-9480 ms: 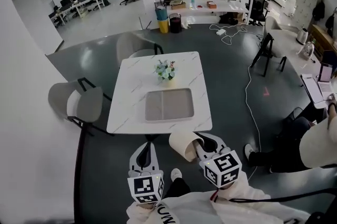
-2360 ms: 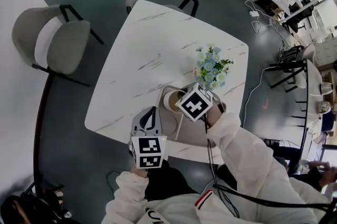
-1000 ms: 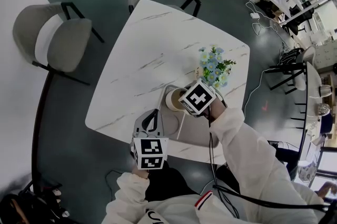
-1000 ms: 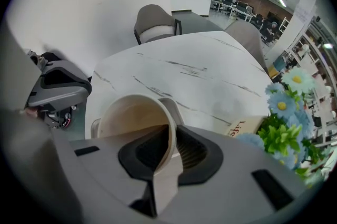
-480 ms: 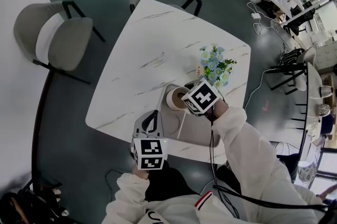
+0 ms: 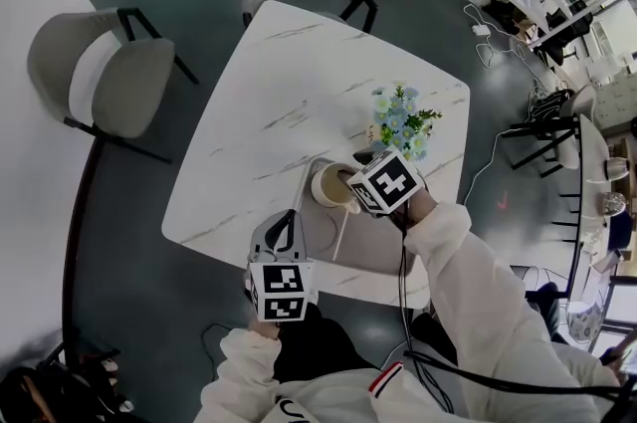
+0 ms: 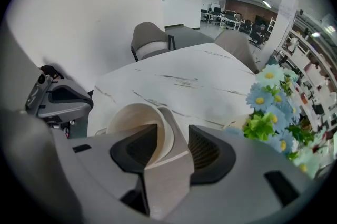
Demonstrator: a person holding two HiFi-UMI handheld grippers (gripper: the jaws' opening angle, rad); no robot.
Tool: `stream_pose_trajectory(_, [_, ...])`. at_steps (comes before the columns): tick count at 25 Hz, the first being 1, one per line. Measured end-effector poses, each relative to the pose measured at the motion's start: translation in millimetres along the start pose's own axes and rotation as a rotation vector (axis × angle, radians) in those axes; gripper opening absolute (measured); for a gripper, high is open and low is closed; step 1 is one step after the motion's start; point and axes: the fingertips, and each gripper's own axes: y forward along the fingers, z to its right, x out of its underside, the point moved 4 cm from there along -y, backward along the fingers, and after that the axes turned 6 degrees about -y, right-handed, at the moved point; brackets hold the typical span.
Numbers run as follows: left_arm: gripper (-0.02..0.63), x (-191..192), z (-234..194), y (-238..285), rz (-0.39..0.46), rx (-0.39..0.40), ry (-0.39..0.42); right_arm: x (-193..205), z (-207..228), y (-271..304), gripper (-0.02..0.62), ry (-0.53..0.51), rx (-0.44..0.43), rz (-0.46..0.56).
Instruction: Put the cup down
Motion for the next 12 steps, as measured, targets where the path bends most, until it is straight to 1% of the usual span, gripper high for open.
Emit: stream_pose_trajectory(12, [0.011, -3.6, 1.0, -9.7, 0.021, -0.021, 0.012, 3.9, 0.1, -18.1, 0.169, 0.048, 0.019, 0.046])
